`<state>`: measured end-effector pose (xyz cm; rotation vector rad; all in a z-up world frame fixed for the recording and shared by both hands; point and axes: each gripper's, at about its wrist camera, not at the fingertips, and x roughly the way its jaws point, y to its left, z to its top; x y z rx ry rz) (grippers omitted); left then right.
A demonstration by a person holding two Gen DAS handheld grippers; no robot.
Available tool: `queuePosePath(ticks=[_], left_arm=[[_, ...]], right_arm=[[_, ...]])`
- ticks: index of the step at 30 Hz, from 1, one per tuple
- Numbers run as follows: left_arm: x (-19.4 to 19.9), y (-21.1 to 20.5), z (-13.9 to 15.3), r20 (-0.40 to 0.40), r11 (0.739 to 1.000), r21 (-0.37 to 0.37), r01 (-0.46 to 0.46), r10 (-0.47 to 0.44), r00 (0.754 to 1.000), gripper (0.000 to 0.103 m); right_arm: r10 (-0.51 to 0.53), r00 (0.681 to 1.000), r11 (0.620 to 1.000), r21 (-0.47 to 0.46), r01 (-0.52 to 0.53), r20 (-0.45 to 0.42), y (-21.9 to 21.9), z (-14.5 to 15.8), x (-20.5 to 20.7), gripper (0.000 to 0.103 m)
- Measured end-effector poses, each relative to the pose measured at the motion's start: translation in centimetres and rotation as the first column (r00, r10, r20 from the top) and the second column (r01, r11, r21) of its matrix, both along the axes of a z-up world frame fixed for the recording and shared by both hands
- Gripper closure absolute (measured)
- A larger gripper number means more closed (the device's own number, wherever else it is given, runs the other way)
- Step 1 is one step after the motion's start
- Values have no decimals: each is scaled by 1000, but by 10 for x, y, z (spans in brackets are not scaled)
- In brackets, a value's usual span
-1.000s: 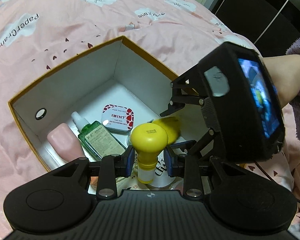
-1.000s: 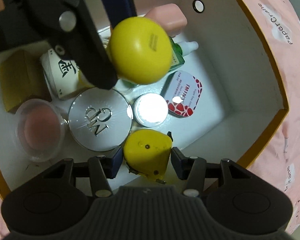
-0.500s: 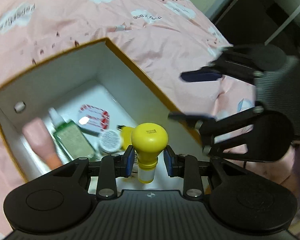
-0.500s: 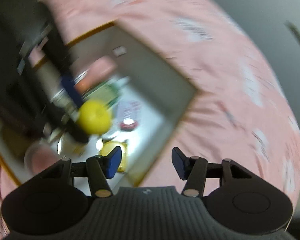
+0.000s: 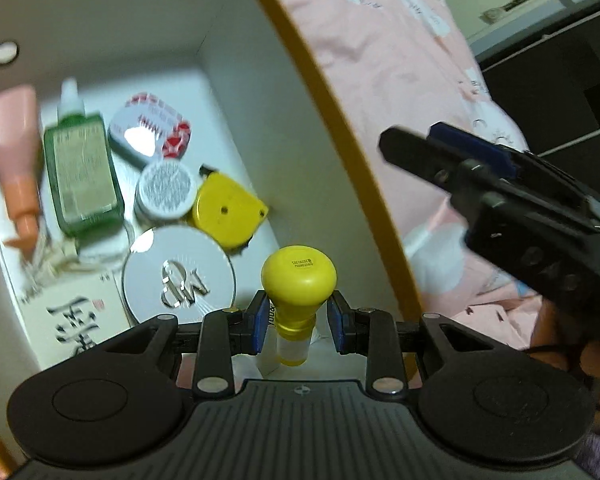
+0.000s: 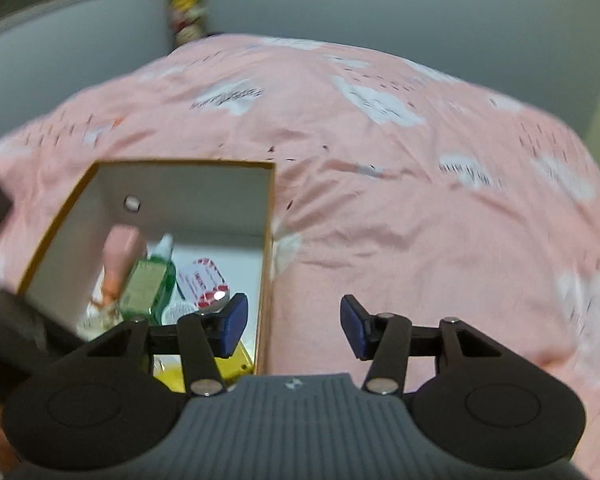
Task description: Organize rigid objects
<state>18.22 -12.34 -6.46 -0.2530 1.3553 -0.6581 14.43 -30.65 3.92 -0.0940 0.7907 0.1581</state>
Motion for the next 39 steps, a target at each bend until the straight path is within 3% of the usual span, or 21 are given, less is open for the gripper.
queuePosePath(ticks=[5,12,20,23,25,28,34,39], left_arm=[[0,-5,-17,-58,999,24,-31,32,998,68],[-2,-10,-26,-71,996,82,-36,42,997,73],[-12,-16,-18,-39,994,95,-45,49,998,70],[-16,-12,-7,-4,994,89,-61,62,998,66],[-20,-6,2,25,994,75,-85,84,996,65],[-30,8,18,85,991,56,-120,115,990,64],[-54,38,49,195,981,-7,-194,192,962,55],[-74,52,70,295,976,-18,-216,212,932,55]], right_arm=[[-48,999,995,84,47,9,-2,-5,-8,50],[-85,996,995,61,83,18,3,-15,-15,45],[-88,996,995,44,87,17,8,-18,-21,43],[-87,996,995,45,86,23,8,-14,-25,42],[-95,995,995,46,94,36,8,-10,-28,34],[-109,992,993,56,106,66,9,-2,-37,31],[-126,986,991,64,119,113,16,14,-56,26],[-109,986,993,67,101,129,25,24,-71,24]])
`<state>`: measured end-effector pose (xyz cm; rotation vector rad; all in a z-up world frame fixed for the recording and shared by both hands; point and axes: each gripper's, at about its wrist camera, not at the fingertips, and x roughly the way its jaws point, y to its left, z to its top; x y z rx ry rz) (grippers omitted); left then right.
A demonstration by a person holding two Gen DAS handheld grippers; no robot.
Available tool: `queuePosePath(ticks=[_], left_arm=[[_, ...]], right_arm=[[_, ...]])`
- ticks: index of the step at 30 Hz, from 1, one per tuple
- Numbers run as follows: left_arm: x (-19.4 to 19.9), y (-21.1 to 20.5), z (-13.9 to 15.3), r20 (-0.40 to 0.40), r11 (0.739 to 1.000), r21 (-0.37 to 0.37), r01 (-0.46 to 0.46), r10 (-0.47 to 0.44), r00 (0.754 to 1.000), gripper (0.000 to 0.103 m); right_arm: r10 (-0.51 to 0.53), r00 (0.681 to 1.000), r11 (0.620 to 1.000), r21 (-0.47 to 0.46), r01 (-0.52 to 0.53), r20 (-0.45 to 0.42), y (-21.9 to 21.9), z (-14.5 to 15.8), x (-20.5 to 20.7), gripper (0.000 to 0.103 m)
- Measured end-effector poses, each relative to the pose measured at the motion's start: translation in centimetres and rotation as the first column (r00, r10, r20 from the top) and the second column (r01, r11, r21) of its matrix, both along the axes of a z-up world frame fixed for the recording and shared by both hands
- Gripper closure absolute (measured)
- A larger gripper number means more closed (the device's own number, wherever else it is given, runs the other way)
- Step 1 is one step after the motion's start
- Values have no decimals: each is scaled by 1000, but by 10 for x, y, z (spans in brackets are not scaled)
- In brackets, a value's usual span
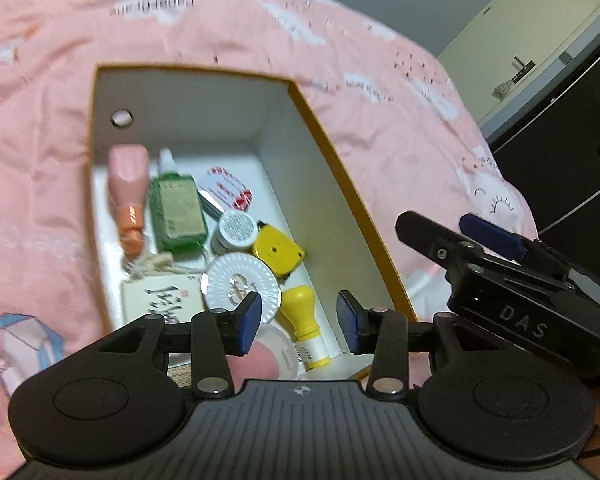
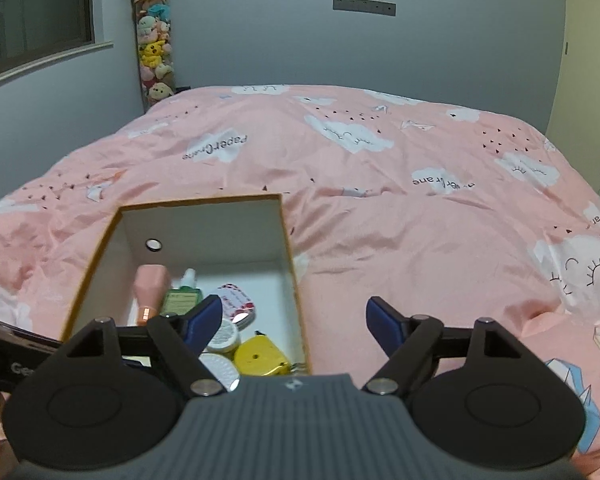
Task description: Organize rigid objects
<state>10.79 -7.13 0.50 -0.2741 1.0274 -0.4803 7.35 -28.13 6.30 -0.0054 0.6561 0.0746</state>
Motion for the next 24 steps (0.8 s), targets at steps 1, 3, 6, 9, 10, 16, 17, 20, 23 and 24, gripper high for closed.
queuePosePath(ticks=[1,3,6,9,10,16,17,20,23,24], left_arm=[[-4,4,4,22,1000,0,-10,10,1000,55],[-15,15,13,73,999,8,-40,39,997,55],[-36,29,26,185,996,30,-85,78,980,55],[-59,43,37,303,991,19,-134,122,945,55],[-68,47,41,346,988,27,-149,131,929,53],[-102,63,48,507,966,158,-202,96,856,20],[-107,67,47,516,964,160,-212,101,850,15],[-115,79,42,527,951,159,-265,145,837,11],[-117,86,36,516,938,191,-288,153,843,6],[-120,89,34,525,936,197,-290,149,838,5]], right_arm=[[5,1000,1000,11,-5,0,1,2,-2,24],[4,1000,1000,14,-4,14,5,6,-8,23],[8,999,1000,-4,-8,42,11,12,-18,21],[16,999,1000,9,-17,52,18,12,-28,20],[7,998,1000,10,-8,57,20,10,-32,20],[38,999,999,-15,-38,11,42,-7,-48,17],[27,1000,1000,-15,-27,5,43,-9,-50,16],[10,1000,1000,-3,-10,-12,45,-15,-56,12],[-7,999,1000,-7,7,-43,45,-20,-56,3],[0,998,1000,-7,-1,-63,45,-21,-55,3]])
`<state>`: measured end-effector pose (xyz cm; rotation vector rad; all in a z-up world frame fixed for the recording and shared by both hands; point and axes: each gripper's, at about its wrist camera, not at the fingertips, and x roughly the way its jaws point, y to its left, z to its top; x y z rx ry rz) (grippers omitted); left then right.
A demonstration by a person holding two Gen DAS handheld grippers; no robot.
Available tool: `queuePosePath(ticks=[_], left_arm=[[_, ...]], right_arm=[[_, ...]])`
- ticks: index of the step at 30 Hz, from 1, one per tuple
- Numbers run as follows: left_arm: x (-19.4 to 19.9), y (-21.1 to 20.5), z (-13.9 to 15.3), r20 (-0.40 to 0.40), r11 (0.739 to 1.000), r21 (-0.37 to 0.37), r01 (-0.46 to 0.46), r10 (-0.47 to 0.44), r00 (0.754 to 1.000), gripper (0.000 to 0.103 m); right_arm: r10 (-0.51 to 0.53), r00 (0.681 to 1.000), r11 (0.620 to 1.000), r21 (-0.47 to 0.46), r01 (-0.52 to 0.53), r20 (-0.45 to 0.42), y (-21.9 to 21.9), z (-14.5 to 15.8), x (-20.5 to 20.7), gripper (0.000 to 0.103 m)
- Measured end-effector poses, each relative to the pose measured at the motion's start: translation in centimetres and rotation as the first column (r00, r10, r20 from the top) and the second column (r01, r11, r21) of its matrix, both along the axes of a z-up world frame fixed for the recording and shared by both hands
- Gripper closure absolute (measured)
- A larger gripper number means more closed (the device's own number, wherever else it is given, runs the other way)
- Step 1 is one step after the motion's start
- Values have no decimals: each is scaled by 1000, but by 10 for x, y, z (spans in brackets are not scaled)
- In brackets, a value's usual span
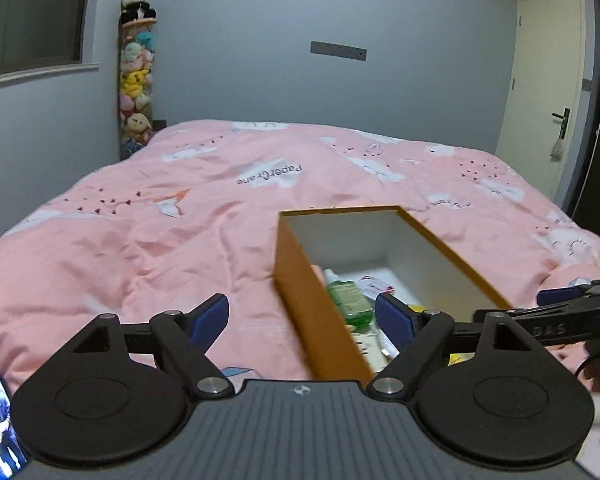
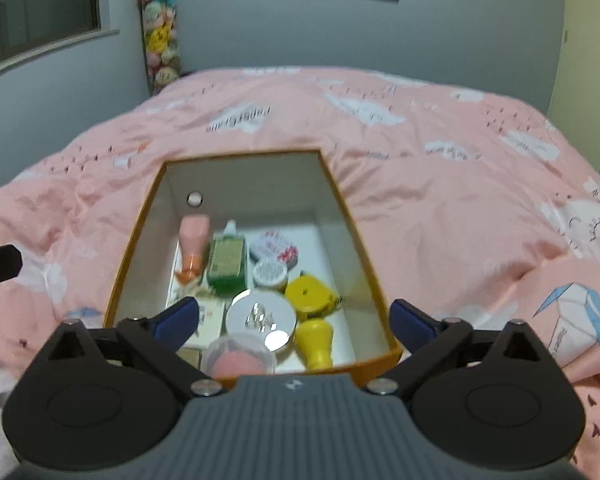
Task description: Organize rigid objects
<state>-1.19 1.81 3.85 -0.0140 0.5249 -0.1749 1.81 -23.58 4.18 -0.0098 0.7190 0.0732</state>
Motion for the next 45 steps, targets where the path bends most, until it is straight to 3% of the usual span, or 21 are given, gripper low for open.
queuePosePath(ticks=[3,8,19,26,45], left_arm=[[-1,5,-9,-15,999,34,-25,25,1000,3],[4,18,-24,-109,999,-5,-43,42,993,3],[-7,-3,-28,-111,995,98,-5,16,994,3],[-9,-4,-28,-112,995,99,12,-1,994,3],[-7,-4,-23,-105,995,97,4,6,994,3]], right_arm=[[13,999,1000,-5,-13,-39,2,-3,1,3],[38,998,999,-21,-39,-59,11,-7,3,3],[102,991,990,-90,-109,-83,29,-17,-6,3],[52,992,998,-41,-57,-115,14,-20,-5,3],[77,988,995,-56,-85,-131,21,-23,-7,3]])
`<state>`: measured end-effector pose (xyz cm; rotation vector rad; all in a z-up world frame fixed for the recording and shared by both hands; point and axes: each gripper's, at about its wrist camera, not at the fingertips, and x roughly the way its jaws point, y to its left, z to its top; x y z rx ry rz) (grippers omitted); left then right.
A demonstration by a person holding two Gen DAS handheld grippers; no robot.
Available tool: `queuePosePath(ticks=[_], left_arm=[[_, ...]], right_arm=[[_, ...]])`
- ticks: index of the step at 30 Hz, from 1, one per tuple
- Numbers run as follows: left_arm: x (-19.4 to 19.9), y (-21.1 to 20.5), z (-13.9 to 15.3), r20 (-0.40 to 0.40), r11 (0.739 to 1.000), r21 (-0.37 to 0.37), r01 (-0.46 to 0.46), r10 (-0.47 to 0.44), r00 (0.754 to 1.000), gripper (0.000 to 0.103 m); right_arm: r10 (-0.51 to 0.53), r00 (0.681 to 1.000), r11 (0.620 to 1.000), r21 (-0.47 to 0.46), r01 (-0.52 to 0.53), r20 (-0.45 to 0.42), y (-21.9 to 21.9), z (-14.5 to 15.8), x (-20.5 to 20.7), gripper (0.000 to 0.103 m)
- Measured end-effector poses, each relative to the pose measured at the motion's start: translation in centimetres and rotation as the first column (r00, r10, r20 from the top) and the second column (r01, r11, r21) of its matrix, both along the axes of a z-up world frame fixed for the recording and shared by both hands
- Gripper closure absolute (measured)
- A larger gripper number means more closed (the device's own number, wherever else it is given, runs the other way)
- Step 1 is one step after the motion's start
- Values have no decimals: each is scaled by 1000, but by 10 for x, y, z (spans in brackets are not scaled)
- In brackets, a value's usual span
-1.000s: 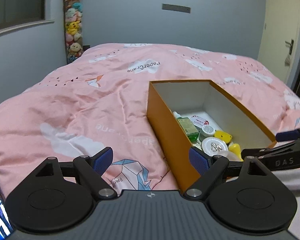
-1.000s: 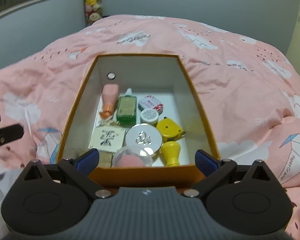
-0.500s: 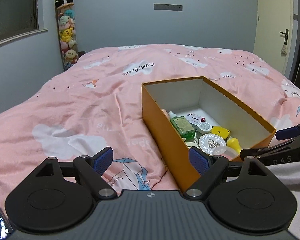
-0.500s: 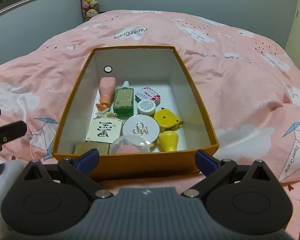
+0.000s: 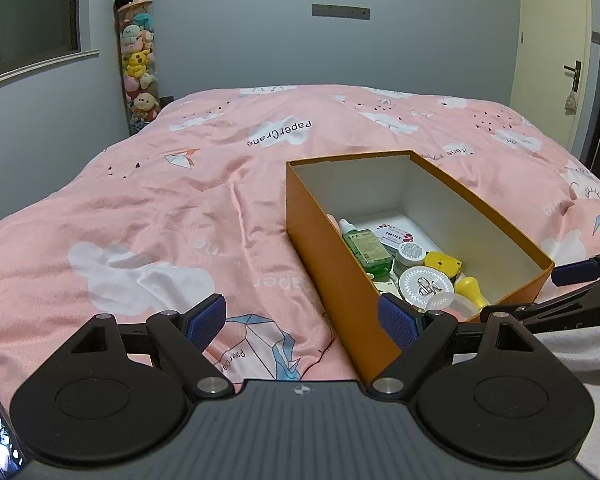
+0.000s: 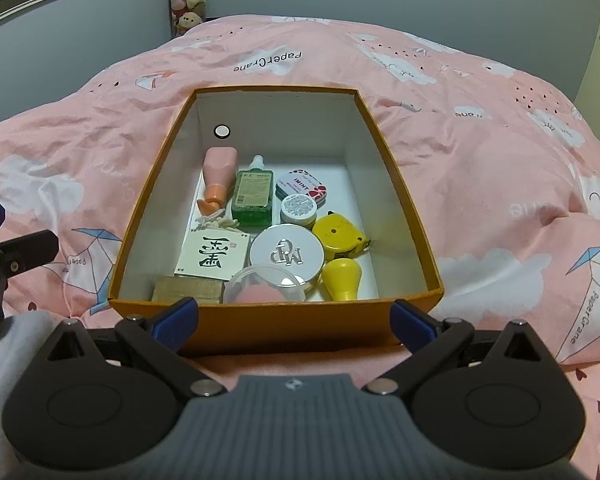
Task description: Organize rigid objects
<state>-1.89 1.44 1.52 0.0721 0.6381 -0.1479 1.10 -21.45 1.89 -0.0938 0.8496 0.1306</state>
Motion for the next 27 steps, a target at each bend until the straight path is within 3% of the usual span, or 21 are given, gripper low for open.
queuePosePath(ticks=[27], left_arm=[[1,0,-3,-4,1000,1,-7,7,1000,3]], right_arm=[[15,1000,1000,-4,-15,-6,4,-3,1,3]])
